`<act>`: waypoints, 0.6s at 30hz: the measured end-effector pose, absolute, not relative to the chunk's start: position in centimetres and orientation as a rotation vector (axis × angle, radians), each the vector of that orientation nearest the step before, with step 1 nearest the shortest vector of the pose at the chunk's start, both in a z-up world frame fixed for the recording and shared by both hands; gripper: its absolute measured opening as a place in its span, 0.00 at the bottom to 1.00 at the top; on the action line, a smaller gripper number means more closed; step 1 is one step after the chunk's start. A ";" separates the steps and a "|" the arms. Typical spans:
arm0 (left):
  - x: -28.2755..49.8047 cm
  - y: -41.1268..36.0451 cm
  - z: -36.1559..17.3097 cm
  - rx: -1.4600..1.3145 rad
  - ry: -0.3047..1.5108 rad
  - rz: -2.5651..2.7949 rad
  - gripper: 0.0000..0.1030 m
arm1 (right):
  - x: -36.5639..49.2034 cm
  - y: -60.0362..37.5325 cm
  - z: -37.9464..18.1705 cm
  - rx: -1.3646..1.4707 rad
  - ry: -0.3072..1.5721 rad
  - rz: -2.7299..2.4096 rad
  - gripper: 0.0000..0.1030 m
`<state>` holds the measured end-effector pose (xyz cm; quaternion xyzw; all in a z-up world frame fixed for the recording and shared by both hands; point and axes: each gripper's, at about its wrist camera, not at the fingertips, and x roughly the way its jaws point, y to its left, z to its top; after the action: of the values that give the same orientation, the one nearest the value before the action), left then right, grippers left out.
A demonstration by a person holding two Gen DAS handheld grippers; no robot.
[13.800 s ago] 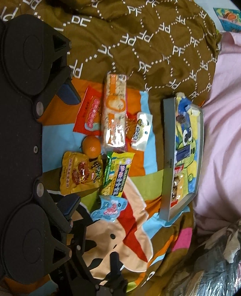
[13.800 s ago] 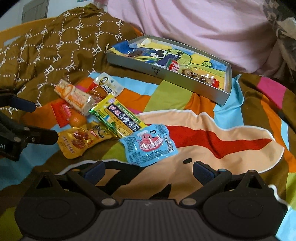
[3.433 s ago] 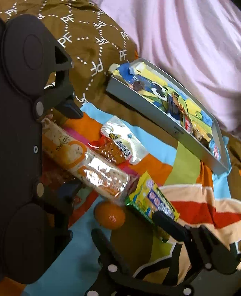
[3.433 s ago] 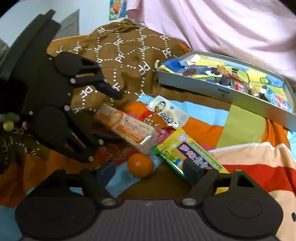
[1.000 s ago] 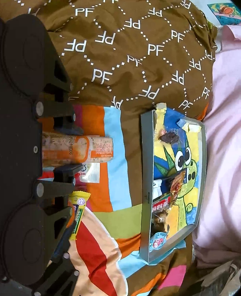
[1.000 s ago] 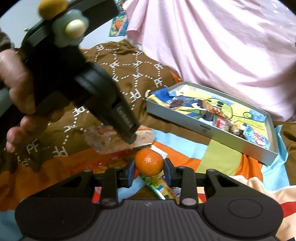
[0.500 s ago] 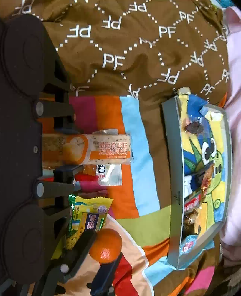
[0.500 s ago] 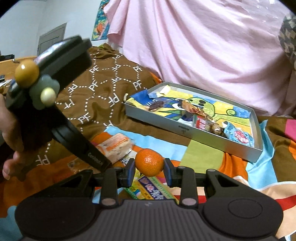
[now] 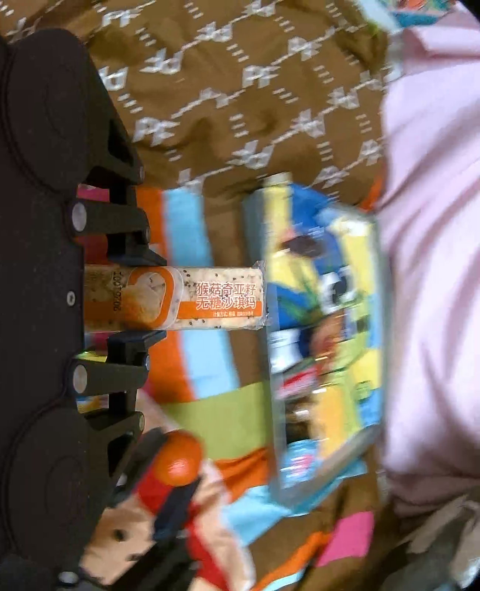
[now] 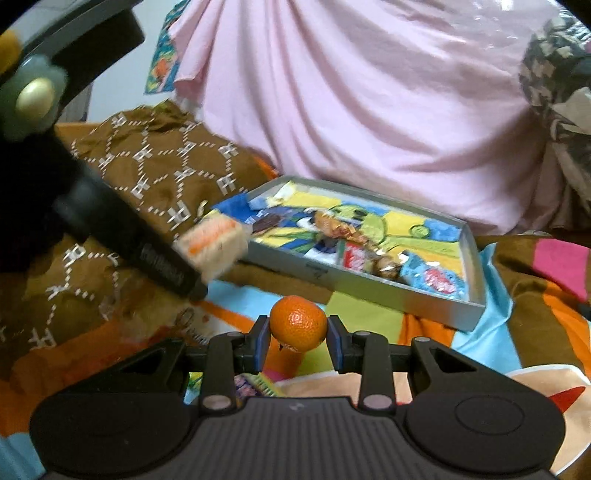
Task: Organize snacks
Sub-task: 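Carry the wafer bar with the left tool while the right tool carries the orange to the tray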
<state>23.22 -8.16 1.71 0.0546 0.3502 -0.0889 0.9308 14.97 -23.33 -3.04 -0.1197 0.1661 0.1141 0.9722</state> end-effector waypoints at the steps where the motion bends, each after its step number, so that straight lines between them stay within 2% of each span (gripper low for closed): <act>1: 23.7 -8.3 2.3 0.110 0.687 -0.167 0.34 | 15.1 -23.5 -3.0 -0.241 0.319 0.219 0.36; 9: 29.8 -9.7 5.8 0.004 0.537 -0.063 0.34 | 17.7 -25.6 -2.5 -0.233 0.211 0.130 0.36; 18: 35.0 -12.1 5.3 -0.086 0.466 -0.037 0.34 | 21.7 -26.3 -2.3 -0.250 0.098 0.062 0.36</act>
<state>35.04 -12.14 5.29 -0.0427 0.2306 -0.0184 0.9719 21.66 -26.30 -2.31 -0.1245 0.0491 0.0307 0.9905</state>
